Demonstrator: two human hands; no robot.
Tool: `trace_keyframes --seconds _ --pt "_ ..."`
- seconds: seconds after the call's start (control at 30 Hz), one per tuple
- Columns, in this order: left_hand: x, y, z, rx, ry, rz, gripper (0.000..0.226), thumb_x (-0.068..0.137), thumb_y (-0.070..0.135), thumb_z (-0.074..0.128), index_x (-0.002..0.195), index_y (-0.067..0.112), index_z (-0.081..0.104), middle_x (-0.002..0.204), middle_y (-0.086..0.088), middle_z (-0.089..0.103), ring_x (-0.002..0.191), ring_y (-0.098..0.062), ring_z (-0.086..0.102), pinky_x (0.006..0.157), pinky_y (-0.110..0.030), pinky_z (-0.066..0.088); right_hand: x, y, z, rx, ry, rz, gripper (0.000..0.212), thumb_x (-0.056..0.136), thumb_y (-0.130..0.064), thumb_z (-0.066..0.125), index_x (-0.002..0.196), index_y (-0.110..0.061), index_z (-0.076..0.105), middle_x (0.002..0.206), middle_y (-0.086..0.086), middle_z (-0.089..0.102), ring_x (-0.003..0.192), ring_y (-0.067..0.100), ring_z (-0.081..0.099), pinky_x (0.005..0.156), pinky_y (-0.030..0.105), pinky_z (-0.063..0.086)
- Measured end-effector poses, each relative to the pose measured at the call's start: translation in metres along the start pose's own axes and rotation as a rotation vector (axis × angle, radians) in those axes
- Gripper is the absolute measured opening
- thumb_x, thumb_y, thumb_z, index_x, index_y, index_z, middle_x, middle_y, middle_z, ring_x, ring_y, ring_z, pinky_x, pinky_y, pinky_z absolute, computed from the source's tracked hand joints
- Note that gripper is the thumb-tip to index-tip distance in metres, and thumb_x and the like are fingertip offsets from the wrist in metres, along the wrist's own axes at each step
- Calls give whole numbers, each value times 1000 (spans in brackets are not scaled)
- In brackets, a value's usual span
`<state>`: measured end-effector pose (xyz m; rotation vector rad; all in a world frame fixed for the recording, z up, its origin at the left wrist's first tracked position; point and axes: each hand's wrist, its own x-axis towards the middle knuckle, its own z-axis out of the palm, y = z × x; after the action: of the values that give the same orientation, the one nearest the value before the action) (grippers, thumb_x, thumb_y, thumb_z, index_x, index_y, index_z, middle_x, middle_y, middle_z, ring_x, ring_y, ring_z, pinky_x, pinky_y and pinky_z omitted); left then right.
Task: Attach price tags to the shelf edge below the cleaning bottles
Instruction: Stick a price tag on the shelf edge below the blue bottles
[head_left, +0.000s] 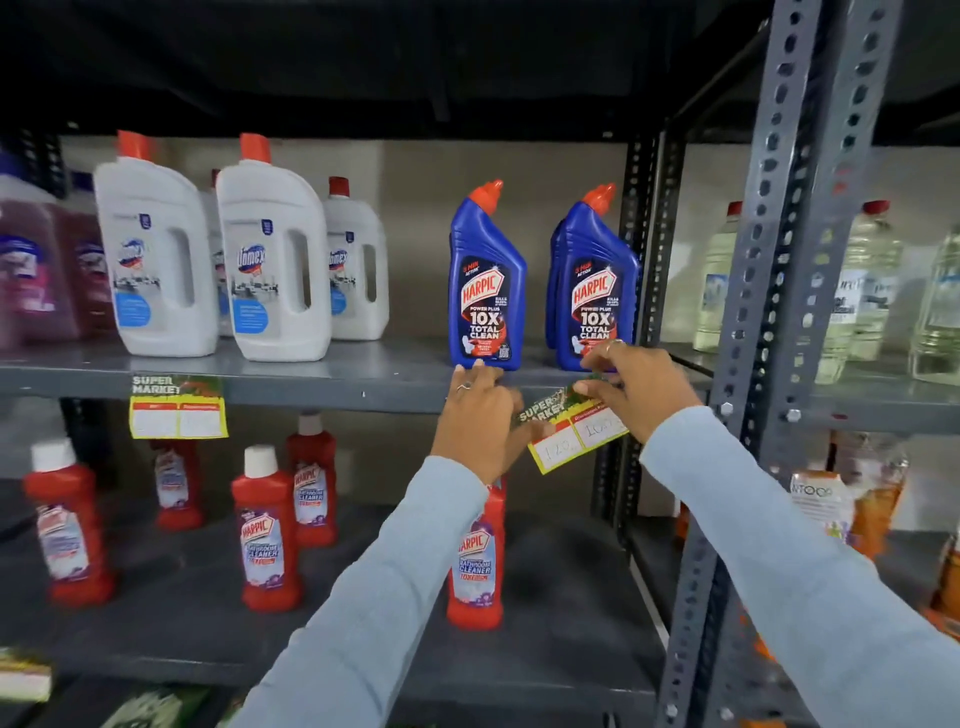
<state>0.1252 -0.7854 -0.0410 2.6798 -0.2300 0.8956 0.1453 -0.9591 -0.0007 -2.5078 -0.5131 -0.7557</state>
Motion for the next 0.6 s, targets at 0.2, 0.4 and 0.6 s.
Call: trace_keyframes --seconds 0.2,0.4,0.6 --pt "4 0 3 -188 32 -32 26 86 31 64 100 11 70 127 -6 56 126 -20 41 112 -47 33 10 -8 -8 -112 -161 32 22 80 -32 67 94 -17 58 109 8 63 98 27 61 77 38 55" --pt "4 2 6 -209 33 -75 26 84 31 66 102 13 70 132 -4 53 131 -19 37 112 -46 35 10 -11 -14 -157 -187 39 25 81 -32 65 97 -13 60 110 9 60 103 27 59 80 38 52" --pt "1 -2 -2 -177 -41 -22 22 83 27 68 99 11 72 140 -6 45 138 -23 28 114 -45 32 2 3 -10 24 -232 6 13 75 -16 72 69 -7 64 121 10 62 116 27 55 95 39 48"
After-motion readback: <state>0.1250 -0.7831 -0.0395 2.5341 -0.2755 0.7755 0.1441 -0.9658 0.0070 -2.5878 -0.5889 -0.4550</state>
